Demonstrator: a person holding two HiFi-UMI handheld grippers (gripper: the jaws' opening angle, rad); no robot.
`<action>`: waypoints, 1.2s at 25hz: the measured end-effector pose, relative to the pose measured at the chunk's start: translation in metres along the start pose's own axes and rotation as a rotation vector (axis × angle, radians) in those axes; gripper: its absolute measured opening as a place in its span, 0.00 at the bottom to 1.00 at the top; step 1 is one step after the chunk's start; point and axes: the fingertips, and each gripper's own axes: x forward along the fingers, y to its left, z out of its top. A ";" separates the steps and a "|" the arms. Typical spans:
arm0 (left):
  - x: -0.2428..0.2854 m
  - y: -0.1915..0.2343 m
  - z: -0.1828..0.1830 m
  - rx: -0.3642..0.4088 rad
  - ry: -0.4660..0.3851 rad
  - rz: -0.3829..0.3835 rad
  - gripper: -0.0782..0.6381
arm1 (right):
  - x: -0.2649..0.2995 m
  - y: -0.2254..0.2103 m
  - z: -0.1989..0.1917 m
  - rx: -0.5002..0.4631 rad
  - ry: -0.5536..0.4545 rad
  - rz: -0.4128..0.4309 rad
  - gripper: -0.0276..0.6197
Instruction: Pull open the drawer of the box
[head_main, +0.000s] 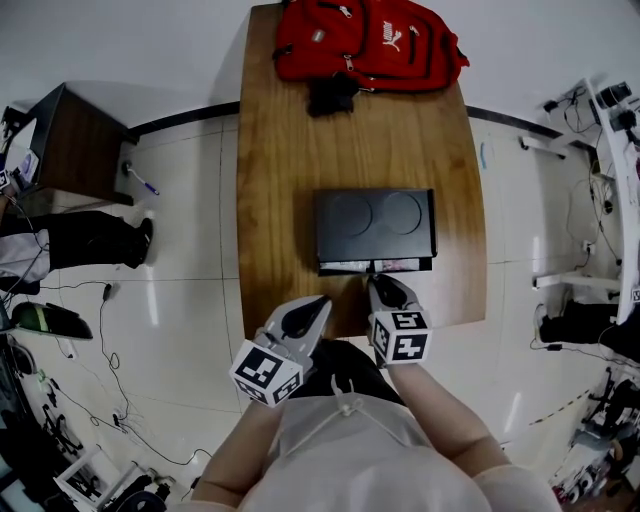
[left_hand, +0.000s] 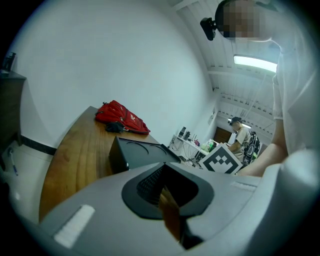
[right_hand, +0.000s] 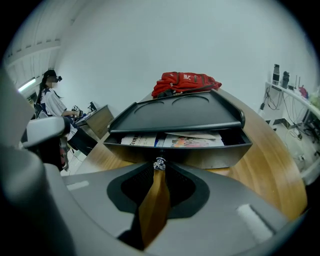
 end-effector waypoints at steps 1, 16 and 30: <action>-0.002 -0.002 -0.001 0.002 -0.001 0.000 0.12 | -0.003 0.001 -0.004 0.000 0.004 0.004 0.16; -0.044 -0.039 -0.031 0.019 -0.031 0.044 0.12 | -0.044 0.017 -0.078 0.019 0.088 0.048 0.16; -0.061 -0.051 -0.040 0.026 -0.061 0.066 0.12 | -0.066 0.024 -0.073 -0.077 0.022 0.055 0.05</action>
